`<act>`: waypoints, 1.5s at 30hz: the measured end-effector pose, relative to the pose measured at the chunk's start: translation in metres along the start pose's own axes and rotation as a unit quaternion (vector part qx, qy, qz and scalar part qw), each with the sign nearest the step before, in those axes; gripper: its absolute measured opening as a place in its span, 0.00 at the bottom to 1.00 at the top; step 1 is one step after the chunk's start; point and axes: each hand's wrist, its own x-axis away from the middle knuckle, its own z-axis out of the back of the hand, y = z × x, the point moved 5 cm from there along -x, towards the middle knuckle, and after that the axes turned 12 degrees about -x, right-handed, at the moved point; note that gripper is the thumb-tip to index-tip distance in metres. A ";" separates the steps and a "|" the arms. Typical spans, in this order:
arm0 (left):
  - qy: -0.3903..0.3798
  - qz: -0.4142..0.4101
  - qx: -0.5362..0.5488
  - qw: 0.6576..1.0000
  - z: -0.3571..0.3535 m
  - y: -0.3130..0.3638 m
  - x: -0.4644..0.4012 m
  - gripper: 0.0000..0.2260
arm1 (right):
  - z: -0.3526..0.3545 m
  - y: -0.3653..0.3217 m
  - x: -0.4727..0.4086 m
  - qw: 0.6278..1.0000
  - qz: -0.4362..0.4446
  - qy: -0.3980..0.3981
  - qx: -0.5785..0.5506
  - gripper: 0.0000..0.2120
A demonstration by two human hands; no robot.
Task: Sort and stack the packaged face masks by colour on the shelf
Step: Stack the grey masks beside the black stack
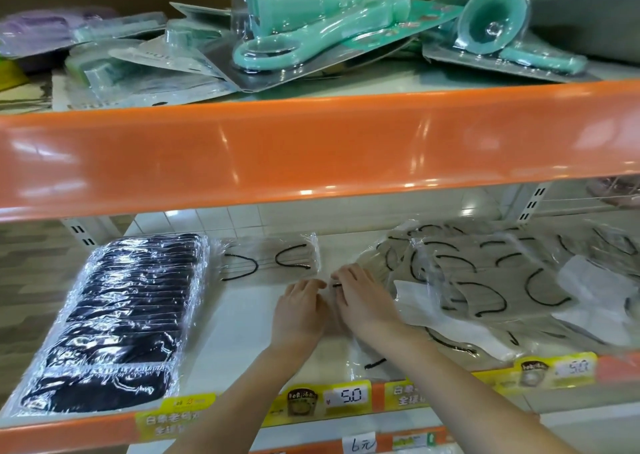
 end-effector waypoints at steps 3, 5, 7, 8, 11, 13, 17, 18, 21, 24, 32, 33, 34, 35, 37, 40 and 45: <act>-0.001 0.018 -0.012 1.000 -0.006 0.011 -0.001 0.17 | 0.006 0.011 0.010 1.000 -0.021 -0.003 0.009 0.17; -0.008 0.033 -0.032 0.999 -0.009 0.015 0.001 0.17 | 0.008 0.017 0.013 0.999 -0.033 -0.005 0.016 0.17; -0.018 0.035 -0.047 0.998 -0.012 0.019 0.002 0.17 | 0.008 0.022 0.015 0.999 -0.047 -0.007 0.012 0.17; -0.019 0.036 -0.051 0.998 -0.012 0.021 0.002 0.17 | 0.008 0.023 0.017 0.999 -0.049 -0.005 0.010 0.17; -0.026 0.035 -0.050 0.998 -0.012 0.023 0.002 0.17 | 0.006 0.027 0.021 0.999 -0.050 0.004 0.007 0.18; -0.033 0.023 -0.045 0.998 -0.012 0.025 0.002 0.17 | 0.003 0.028 0.025 0.999 -0.048 0.005 0.016 0.19; -0.032 0.008 0.025 0.999 -0.014 0.026 0.000 0.17 | -0.003 0.031 0.030 0.998 -0.037 0.015 0.052 0.20; -0.034 0.020 0.066 0.997 -0.014 0.025 0.000 0.16 | -0.005 0.032 0.032 0.997 -0.037 0.017 0.061 0.19; -0.036 0.065 0.214 0.974 -0.011 0.026 0.001 0.15 | -0.008 0.032 0.035 0.995 -0.031 0.044 0.082 0.20; -0.047 0.125 0.297 0.945 -0.007 0.029 -0.001 0.14 | -0.009 0.034 0.038 0.993 -0.011 0.083 0.077 0.21; -0.063 0.246 0.403 0.879 -0.023 0.031 -0.004 0.10 | -0.008 0.032 0.040 0.992 0.005 0.106 0.071 0.28; -0.072 0.241 0.407 0.878 -0.024 0.032 -0.003 0.09 | -0.008 0.033 0.041 0.992 0.006 0.109 0.071 0.28; -0.078 0.229 0.404 0.882 -0.025 0.034 -0.003 0.07 | -0.008 0.033 0.041 0.991 0.009 0.113 0.068 0.28; -0.081 0.217 0.394 0.889 -0.024 0.035 -0.003 0.03 | -0.007 0.033 0.041 0.991 0.015 0.120 0.059 0.28; -0.070 0.191 0.371 0.906 -0.017 0.037 -0.003 0.04 | -0.005 0.033 0.041 0.989 0.033 0.145 0.020 0.25; -0.032 0.139 0.338 0.930 -0.002 0.039 -0.005 0.08 | 0.001 0.032 0.041 0.981 0.061 0.181 -0.036 0.18; -0.022 0.060 0.288 0.955 0.021 0.030 -0.005 0.09 | 0.013 0.022 0.041 0.968 0.106 0.199 -0.106 0.14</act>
